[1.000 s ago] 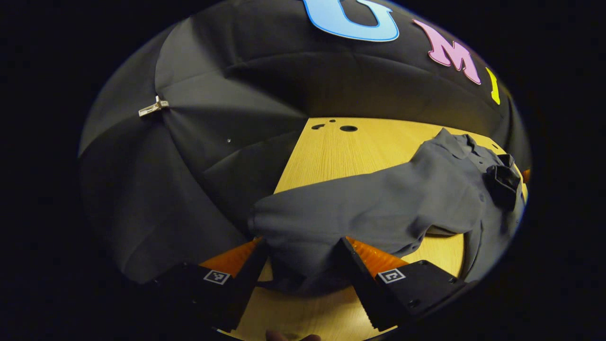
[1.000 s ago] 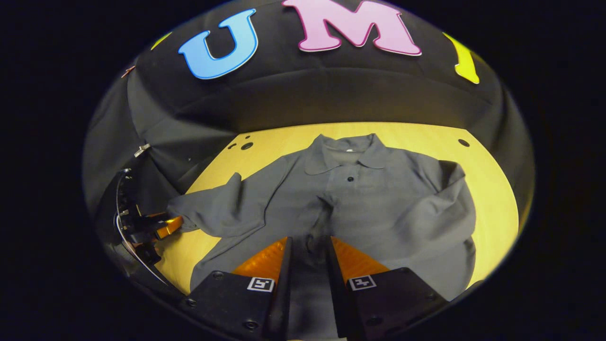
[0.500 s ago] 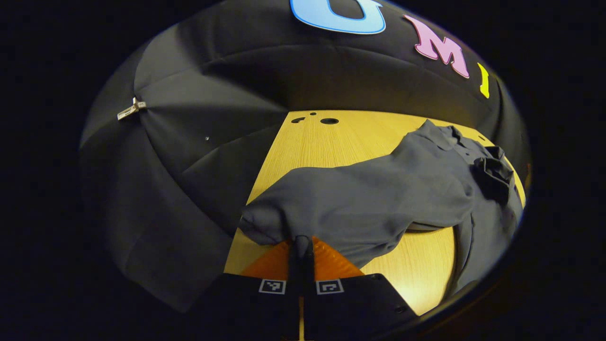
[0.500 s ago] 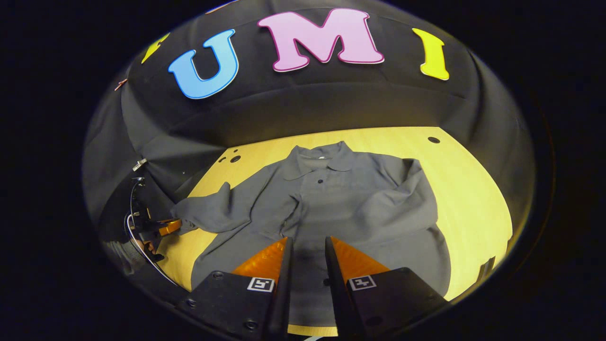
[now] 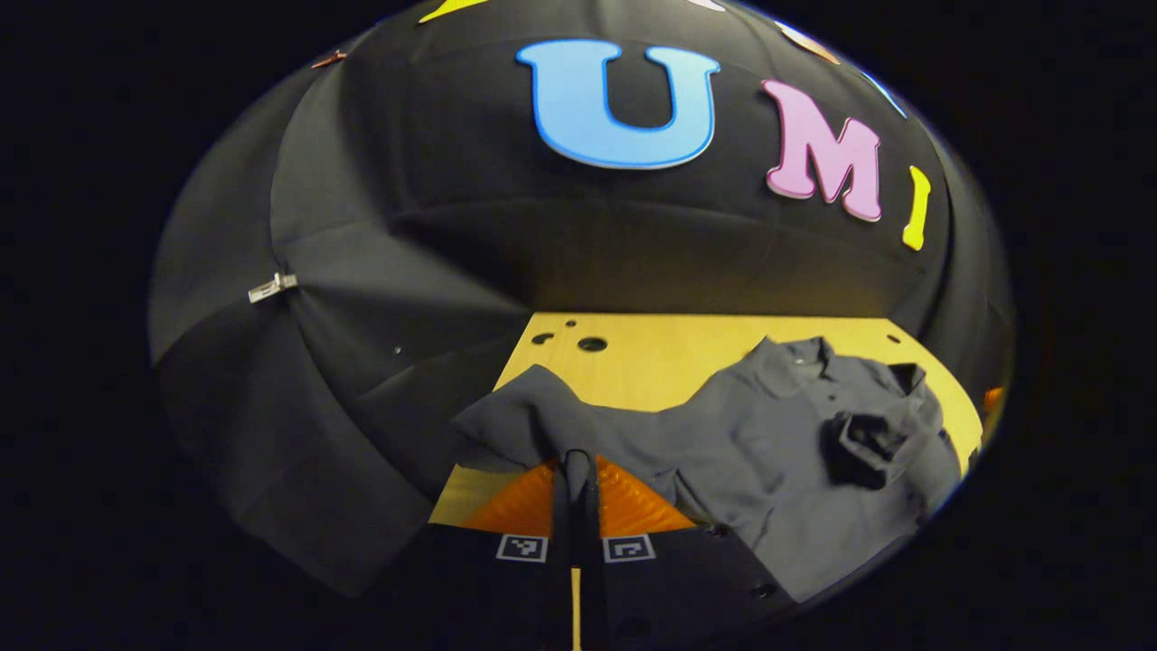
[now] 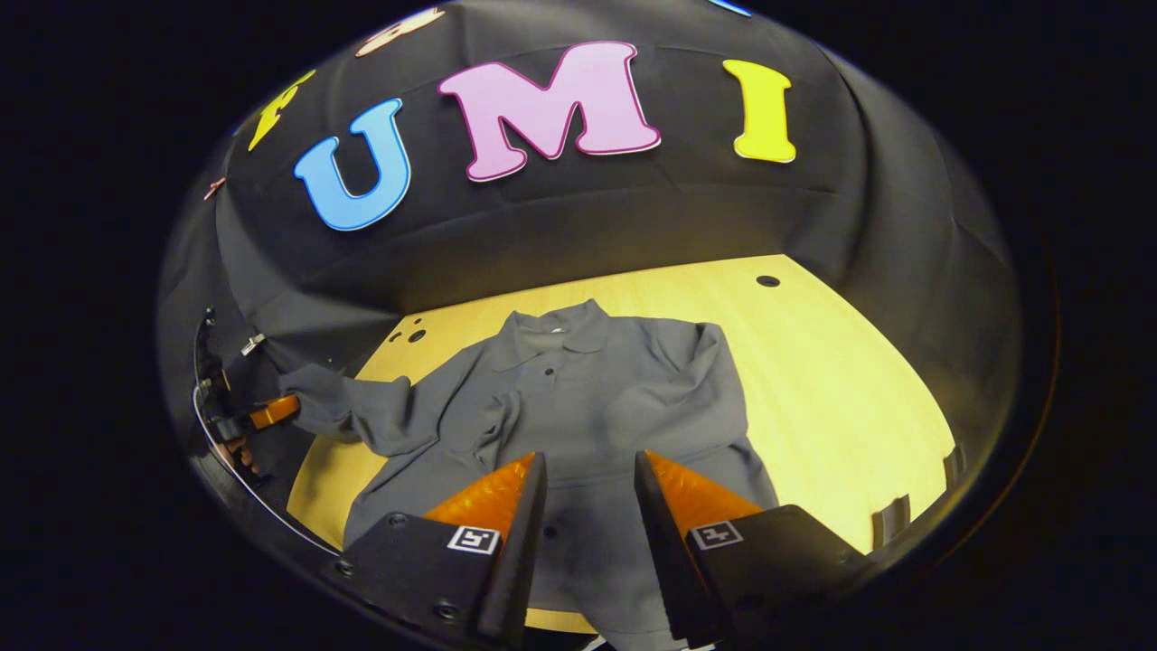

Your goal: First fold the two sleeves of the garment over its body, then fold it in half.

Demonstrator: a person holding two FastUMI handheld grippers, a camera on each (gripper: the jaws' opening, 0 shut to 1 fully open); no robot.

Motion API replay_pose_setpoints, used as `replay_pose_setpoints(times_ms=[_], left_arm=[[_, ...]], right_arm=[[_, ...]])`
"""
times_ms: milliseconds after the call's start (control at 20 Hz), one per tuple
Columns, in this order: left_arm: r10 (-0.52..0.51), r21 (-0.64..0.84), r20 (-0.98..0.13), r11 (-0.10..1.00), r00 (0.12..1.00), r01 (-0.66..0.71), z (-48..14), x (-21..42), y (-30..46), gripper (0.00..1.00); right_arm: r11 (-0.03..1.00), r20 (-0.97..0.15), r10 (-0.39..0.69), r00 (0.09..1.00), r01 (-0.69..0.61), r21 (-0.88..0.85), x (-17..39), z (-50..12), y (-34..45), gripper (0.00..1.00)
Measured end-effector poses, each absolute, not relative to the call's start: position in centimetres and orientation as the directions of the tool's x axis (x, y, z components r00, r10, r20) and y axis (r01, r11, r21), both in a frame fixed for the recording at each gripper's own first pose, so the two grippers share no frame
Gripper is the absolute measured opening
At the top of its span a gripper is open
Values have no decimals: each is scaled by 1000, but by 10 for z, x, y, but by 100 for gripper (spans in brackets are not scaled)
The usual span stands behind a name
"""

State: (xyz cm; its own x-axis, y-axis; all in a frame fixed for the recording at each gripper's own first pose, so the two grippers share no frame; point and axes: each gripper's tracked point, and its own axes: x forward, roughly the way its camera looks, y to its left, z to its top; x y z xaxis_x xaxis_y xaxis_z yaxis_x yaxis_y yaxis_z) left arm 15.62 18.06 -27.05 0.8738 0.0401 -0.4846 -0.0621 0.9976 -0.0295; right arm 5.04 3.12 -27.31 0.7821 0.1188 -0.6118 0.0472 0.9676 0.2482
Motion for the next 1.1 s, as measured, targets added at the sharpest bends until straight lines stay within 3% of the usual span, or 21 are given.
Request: replay_pose_setpoints(times_ms=[50,100,150,250,300,350,400,750,1100], left_arm=[[24,-36,-471,998,882,-47,-257,156,165,8],[8,-42,-460,999,888,-31,-246,154,151,8],[-11,-47,-451,999,893,-11,-236,153,137,8],[-39,-45,-443,999,896,21,-220,149,110,8],[-56,-53,-443,998,895,37,-215,148,95,5],[-77,-67,-442,996,893,53,-208,149,78,8],[-99,-82,-443,994,891,69,-204,149,62,8],[-207,-120,-449,978,869,171,-196,158,-49,8],[-278,-114,-500,960,820,256,-238,166,-155,8]], right_arm=[[970,-610,121,783,38,241,49,-273,27,62],[970,-609,131,782,24,240,49,-273,24,49],[970,-608,141,781,13,241,48,-273,22,66],[970,-605,153,781,-2,242,50,-274,13,73],[969,-603,158,782,-6,246,51,-274,9,73],[967,-599,164,784,-8,255,53,-274,5,61],[965,-594,170,786,-11,261,55,-275,1,74],[955,-584,184,791,-3,296,56,-281,-37,74],[946,-600,179,780,30,322,49,-295,-89,74]])
